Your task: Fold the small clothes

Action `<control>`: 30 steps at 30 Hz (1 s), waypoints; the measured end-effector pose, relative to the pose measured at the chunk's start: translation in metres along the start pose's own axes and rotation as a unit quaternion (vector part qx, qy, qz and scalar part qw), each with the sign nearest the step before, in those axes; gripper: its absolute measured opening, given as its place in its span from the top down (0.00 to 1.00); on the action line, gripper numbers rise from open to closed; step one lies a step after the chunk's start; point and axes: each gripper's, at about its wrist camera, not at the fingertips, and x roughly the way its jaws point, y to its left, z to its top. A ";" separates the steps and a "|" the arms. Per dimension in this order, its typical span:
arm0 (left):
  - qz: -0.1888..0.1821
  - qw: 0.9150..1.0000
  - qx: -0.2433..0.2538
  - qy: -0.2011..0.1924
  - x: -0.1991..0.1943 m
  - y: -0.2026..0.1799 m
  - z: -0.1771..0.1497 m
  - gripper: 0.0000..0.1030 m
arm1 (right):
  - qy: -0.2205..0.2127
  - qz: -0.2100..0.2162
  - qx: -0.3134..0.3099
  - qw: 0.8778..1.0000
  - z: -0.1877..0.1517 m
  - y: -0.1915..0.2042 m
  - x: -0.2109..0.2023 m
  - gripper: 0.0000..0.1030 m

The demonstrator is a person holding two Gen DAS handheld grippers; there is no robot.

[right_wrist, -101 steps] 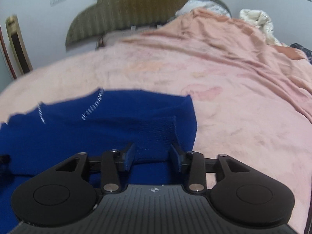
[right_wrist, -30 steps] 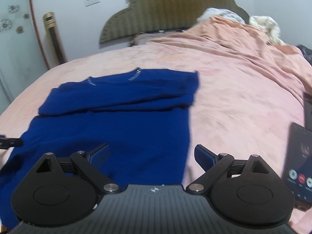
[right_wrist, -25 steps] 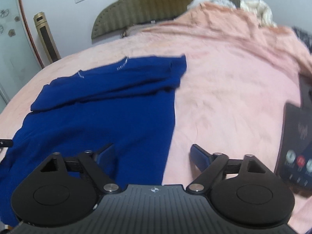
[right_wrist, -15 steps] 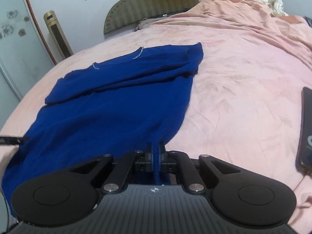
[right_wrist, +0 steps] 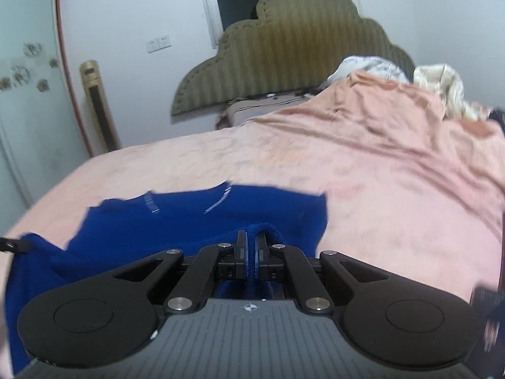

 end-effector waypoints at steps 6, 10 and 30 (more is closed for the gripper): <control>0.035 0.998 -0.006 0.044 0.055 0.009 -0.002 0.93 | 0.043 -0.050 0.010 0.998 -0.001 -0.017 0.069 0.77; 0.053 0.997 0.001 0.051 0.039 0.010 -0.019 0.89 | 0.042 -0.051 0.060 0.996 -0.016 -0.030 0.057 0.59; -0.049 0.992 -0.059 0.097 -0.037 0.006 -0.118 0.47 | 0.121 0.048 0.102 0.986 -0.108 -0.020 -0.026 0.51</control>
